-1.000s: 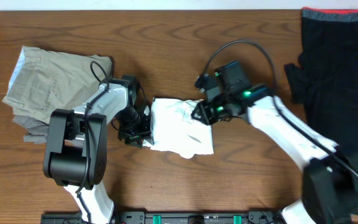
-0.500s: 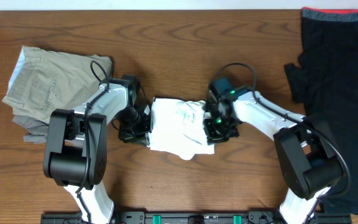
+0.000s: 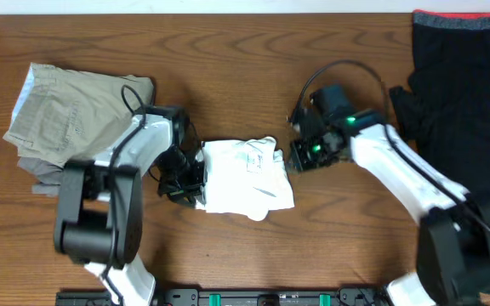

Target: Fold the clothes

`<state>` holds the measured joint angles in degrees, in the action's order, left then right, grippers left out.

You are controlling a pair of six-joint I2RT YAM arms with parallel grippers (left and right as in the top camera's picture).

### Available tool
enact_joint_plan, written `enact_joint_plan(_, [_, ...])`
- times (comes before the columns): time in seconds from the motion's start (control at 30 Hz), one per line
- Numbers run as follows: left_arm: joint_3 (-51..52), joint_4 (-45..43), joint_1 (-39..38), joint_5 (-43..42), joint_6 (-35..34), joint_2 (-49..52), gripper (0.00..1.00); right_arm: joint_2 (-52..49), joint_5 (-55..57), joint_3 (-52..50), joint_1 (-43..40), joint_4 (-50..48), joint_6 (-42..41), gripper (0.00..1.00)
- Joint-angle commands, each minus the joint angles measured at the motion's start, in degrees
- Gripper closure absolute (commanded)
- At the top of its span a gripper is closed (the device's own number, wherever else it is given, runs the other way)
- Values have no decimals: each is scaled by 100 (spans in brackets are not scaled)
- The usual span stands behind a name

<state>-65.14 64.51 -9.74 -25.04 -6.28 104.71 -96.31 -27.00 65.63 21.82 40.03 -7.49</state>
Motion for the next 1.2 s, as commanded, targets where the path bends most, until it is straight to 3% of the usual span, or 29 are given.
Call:
enact_joint_plan(0.0, [-302,-15,35,-170,66,-566,59,103,-638,31,-59,-376,-199,75])
enact_joint_plan(0.17, [-313,-730,35,-103,70,-1001,58,-413,-750,28,216,-1279,-675,81])
enact_joint_plan(0.33, [-254,-1886,35,977,66,-839,59,-1091,-730,28,299,-1554,-1095,89])
enact_joint_plan(0.43, [-254,-2074,42,1012,66,-507,64,-1281,-538,28,271,-1178,-1095,89])
enact_joint_plan(0.6, [-254,-1749,42,918,63,57,76,-1309,1045,28,162,92,-1353,91])
enact_joint_plan(0.7, [-254,-1456,46,837,-2,227,75,-1309,1285,28,79,350,-1250,91])
enact_joint_plan(0.8, [-254,-1373,92,619,0,203,60,-1309,1287,28,59,323,-1150,91])
enact_joint_plan(0.9, [-258,-1399,269,293,-2,164,39,-1309,1384,28,35,302,-1121,91])
enact_joint_plan(1.0, [-260,-1473,566,-319,72,149,30,-1309,1458,31,-37,291,-1060,91])
enact_joint_plan(1.17, [-260,-1502,1062,-2065,1217,151,15,-1309,1386,33,-168,330,-863,89])
